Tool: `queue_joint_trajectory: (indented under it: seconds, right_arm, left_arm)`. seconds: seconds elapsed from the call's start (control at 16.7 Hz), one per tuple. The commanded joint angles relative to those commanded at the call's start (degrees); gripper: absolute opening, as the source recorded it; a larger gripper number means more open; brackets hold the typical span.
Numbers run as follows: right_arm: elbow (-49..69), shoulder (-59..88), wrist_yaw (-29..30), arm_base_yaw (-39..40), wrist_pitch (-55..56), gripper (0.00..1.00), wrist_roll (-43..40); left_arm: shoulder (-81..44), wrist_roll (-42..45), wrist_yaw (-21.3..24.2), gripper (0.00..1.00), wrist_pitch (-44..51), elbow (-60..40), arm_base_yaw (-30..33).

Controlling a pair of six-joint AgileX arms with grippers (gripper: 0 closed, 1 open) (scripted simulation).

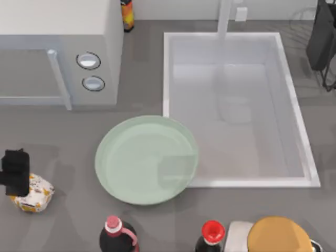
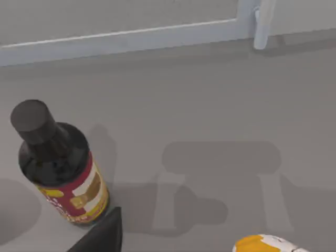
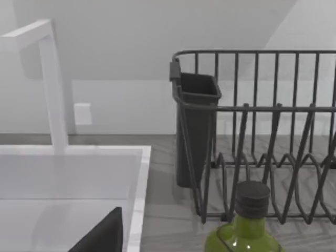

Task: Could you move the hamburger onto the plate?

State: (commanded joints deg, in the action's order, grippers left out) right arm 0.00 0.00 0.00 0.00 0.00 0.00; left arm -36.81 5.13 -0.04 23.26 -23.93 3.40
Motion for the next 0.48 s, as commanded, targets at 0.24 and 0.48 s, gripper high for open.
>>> queue_joint_trajectory:
  seconds: [0.24, 0.48]
  right_arm:
    - [0.00, 0.00, 0.00, 0.00, 0.00, 1.00, 0.00]
    - [0.00, 0.00, 0.00, 0.00, 0.00, 1.00, 0.00]
  left_arm:
    - [-21.94, 2.76, -0.02, 1.00, 12.53, -12.89, 1.83]
    - [-41.01, 5.11, -0.04, 1.00, 23.18, -23.84, 3.39]
